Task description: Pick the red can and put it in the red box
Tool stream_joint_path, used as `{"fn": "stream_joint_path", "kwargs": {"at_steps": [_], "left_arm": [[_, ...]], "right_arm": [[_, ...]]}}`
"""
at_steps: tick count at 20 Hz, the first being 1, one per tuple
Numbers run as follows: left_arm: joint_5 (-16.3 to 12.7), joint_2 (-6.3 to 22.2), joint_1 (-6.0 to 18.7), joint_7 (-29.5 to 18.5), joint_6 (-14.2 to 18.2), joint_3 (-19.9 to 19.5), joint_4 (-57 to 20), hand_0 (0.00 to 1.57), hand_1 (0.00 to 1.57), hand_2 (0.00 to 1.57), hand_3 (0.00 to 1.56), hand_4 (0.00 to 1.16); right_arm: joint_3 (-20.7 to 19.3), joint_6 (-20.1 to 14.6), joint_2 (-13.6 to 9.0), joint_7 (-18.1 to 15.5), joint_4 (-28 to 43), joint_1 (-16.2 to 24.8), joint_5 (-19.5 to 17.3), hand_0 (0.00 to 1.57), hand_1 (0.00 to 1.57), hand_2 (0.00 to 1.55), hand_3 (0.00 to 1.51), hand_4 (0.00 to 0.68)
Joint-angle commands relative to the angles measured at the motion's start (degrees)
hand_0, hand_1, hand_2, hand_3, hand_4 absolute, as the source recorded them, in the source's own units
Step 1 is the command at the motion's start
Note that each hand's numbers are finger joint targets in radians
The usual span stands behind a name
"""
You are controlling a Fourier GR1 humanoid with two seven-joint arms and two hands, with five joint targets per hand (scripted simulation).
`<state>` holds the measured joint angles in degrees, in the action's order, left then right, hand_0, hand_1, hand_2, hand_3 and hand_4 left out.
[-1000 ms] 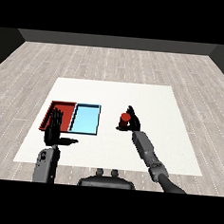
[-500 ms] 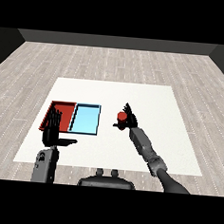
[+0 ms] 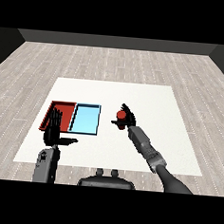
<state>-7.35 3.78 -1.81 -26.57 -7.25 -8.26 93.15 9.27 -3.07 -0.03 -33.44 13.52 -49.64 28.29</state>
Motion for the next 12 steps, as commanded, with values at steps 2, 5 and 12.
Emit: {"fn": "stream_joint_path", "kwargs": {"at_steps": [2, 5, 12], "left_arm": [[-1.1, 0.8, -2.0, -0.1, -1.3, -0.6, 1.9, 0.0, 0.0, 0.0, 0.0, 0.0], [-1.5, -0.1, -0.9, 2.8, 0.2, -0.2, 3.7, 0.0, 0.0, 0.0, 0.0, 0.0], [1.0, -0.5, -1.0, 2.0, 1.2, 0.9, 3.0, 0.0, 0.0, 0.0, 0.0, 0.0]], "right_arm": [[2.1, -10.7, 0.0, 2.9, -4.8, -2.4, -1.6, 1.5, 1.5, 1.46, 1.41, 0.534], [4.6, -15.1, 0.0, 6.3, -5.7, -5.5, -2.5, 1.46, 1.46, 1.46, 1.41, 0.533], [8.4, -16.6, 0.0, 6.6, -6.1, -0.7, -2.8, 1.5, 1.5, 1.48, 1.42, 0.519]]}}
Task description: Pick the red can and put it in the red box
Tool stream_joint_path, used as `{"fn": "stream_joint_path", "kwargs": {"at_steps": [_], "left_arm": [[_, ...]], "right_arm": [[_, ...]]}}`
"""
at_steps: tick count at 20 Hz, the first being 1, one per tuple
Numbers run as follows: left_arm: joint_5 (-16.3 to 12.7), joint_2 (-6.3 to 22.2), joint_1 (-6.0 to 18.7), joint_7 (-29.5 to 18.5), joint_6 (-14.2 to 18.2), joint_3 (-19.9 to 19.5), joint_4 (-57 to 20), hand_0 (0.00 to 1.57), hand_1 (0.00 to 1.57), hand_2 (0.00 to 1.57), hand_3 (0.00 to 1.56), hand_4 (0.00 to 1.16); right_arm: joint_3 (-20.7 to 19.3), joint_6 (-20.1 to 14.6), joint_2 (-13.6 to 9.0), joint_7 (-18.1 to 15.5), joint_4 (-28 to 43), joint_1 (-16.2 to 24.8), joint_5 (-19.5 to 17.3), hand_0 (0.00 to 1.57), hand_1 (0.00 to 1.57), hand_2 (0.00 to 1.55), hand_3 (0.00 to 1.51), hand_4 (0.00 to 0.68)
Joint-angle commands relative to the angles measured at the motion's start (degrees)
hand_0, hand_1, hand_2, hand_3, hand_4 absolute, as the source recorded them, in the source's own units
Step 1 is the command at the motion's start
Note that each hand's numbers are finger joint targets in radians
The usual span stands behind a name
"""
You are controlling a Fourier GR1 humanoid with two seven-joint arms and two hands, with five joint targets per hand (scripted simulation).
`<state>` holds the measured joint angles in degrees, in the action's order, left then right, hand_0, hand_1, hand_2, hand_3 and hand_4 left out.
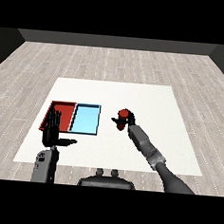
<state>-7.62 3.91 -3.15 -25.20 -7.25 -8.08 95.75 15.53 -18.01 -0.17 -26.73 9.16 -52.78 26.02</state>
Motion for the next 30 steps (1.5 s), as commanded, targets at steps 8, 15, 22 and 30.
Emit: {"fn": "stream_joint_path", "kwargs": {"at_steps": [8, 15, 22, 30], "left_arm": [[-0.4, 1.0, 0.5, 1.7, -1.0, 0.1, 0.4, 0.0, 0.0, 0.0, 0.0, 0.0], [1.6, 0.0, -1.1, 1.4, -0.1, 1.9, 2.0, 0.0, 0.0, 0.0, 0.0, 0.0], [6.0, -3.3, 0.7, 4.8, 1.6, 8.6, 1.7, 0.0, 0.0, 0.0, 0.0, 0.0], [5.4, -3.9, -0.1, 16.2, 3.2, 18.2, 10.3, 0.0, 0.0, 0.0, 0.0, 0.0]], "right_arm": [[2.4, -3.5, 0.2, -1.0, 2.4, -1.5, 0.4, 1.51, 1.51, 1.46, 1.39, 0.54], [1.4, -0.4, -3.1, -0.7, 11.1, 1.4, -3.0, 1.54, 1.54, 1.46, 1.39, 0.58], [5.5, -1.6, -9.8, 4.6, 33.9, 13.1, -6.1, 1.53, 1.53, 1.46, 1.37, 0.57], [6.1, -5.7, -19.1, 14.6, 60.8, 22.3, -7.5, 1.51, 1.51, 1.47, 1.41, 0.57]]}}
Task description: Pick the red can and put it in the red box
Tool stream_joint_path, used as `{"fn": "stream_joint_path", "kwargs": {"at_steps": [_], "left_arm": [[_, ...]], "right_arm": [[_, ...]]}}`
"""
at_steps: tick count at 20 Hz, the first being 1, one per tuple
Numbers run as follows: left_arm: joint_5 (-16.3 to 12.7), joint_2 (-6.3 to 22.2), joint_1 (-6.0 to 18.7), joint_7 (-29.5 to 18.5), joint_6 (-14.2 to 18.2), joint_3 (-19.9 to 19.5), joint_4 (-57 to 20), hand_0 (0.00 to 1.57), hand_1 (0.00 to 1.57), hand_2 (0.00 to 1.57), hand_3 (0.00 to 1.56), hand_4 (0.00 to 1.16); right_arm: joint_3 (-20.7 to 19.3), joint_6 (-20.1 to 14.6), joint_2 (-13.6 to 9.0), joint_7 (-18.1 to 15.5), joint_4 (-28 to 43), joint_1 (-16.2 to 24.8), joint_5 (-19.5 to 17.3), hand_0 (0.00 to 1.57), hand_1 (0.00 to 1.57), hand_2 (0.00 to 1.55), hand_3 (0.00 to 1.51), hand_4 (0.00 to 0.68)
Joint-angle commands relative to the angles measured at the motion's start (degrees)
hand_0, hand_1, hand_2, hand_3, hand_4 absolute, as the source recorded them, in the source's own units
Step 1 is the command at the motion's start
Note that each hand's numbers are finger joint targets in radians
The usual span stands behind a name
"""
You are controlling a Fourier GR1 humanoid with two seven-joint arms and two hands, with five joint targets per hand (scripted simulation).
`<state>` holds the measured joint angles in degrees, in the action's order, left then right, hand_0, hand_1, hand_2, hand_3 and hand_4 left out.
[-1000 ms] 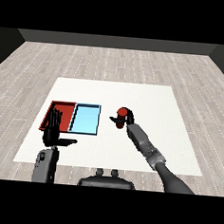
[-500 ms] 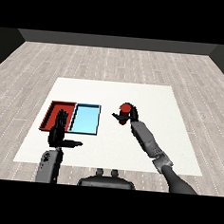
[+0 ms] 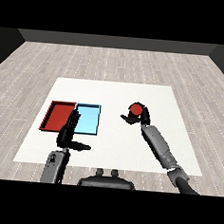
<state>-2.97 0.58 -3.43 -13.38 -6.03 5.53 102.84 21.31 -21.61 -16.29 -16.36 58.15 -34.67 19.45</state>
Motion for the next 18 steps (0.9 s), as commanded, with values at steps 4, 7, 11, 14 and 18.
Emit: {"fn": "stream_joint_path", "kwargs": {"at_steps": [4, 7, 11, 14, 18], "left_arm": [[1.4, -0.6, 2.2, 5.6, 3.6, 5.6, 1.5, 0.0, 0.0, 0.0, 0.0, 0.0], [3.2, -0.6, 3.3, 5.7, 7.8, 9.7, -0.3, 0.0, 0.0, 0.0, 0.0, 0.0], [4.5, -0.6, 10.4, 8.8, 12.5, 13.3, -7.1, 0.0, 0.0, 0.0, 0.0, 0.0], [2.8, -0.6, 11.8, 11.6, 11.0, 11.8, -6.2, 0.0, 0.0, 0.0, 0.0, 0.0], [7.5, -0.6, 11.8, 13.4, 18.6, 21.1, -5.6, 0.0, 0.0, 0.0, 0.0, 0.0]], "right_arm": [[3.1, -8.6, 1.4, 11.4, 19.5, 5.6, -7.1, 1.51, 1.51, 1.47, 1.41, 0.57], [4.5, -10.9, 4.0, 12.1, 22.9, 7.2, -10.7, 1.51, 1.51, 1.47, 1.41, 0.57], [1.0, -7.7, -0.7, 15.5, 27.7, 7.1, -11.3, 1.5, 1.5, 1.45, 1.4, 0.591], [0.5, -7.0, -1.7, 18.2, 35.1, 12.3, -13.9, 1.52, 1.52, 1.47, 1.4, 0.58], [2.0, -7.8, 1.8, 18.6, 36.3, 12.0, -17.0, 1.51, 1.51, 1.47, 1.4, 0.587]]}}
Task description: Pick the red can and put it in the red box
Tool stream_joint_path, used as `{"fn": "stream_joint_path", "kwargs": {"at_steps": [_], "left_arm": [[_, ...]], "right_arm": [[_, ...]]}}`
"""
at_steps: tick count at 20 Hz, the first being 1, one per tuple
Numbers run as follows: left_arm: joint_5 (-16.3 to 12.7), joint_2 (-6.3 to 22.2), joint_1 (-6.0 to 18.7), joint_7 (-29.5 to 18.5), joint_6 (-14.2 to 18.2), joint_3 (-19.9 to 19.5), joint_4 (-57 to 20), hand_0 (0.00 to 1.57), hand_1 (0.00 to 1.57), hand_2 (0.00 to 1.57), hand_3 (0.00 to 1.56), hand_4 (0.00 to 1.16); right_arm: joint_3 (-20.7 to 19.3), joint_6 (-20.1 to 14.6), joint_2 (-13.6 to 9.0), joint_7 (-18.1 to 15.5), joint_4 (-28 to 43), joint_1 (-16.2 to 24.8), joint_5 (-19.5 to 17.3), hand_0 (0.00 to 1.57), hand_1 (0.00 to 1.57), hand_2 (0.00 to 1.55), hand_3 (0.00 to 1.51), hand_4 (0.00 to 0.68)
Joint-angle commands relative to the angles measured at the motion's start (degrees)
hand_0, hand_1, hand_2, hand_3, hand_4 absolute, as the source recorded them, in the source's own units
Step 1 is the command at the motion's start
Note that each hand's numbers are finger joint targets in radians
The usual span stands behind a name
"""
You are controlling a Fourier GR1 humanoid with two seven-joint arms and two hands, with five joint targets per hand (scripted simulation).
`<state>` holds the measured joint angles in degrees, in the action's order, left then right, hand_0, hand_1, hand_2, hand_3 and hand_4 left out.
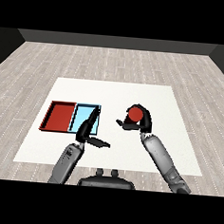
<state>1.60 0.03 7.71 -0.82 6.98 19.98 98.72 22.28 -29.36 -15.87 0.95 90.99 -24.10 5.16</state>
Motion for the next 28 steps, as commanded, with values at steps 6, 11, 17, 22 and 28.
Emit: {"fn": "stream_joint_path", "kwargs": {"at_steps": [6, 11, 17, 22, 28], "left_arm": [[-3.5, 0.0, 7.1, 2.7, 4.4, 3.5, -7.1, 0.0, 0.0, 0.0, 0.0, 0.0], [-6.0, 0.0, 7.7, -1.1, 2.5, 2.3, -12.3, 0.0, 0.0, 0.0, 0.0, 0.0], [-8.7, 0.0, 11.1, -0.2, 7.6, 6.0, -14.0, 0.0, 0.0, 0.0, 0.0, 0.0], [-10.6, 0.0, 8.0, -1.5, 9.5, 7.9, -14.1, 0.0, 0.0, 0.0, 0.0, 0.0], [-9.5, 0.0, 7.7, -0.8, 5.4, 3.8, -13.3, 0.0, 0.0, 0.0, 0.0, 0.0]], "right_arm": [[-0.6, 2.4, 3.5, 2.9, 6.1, 2.8, -8.2, 1.49, 1.49, 1.45, 1.38, 0.562], [0.4, 2.8, 8.1, 7.7, 6.5, 0.8, -13.4, 1.48, 1.48, 1.43, 1.37, 0.527], [-2.2, 6.5, 12.4, 3.3, 2.9, 0.4, -14.4, 1.46, 1.46, 1.44, 1.39, 0.551], [-4.1, 9.2, 12.8, 1.6, 4.5, 2.9, -13.7, 1.47, 1.47, 1.44, 1.38, 0.562], [-1.7, 6.8, 15.8, 1.5, 1.0, -1.1, -16.0, 1.48, 1.48, 1.44, 1.37, 0.551]]}}
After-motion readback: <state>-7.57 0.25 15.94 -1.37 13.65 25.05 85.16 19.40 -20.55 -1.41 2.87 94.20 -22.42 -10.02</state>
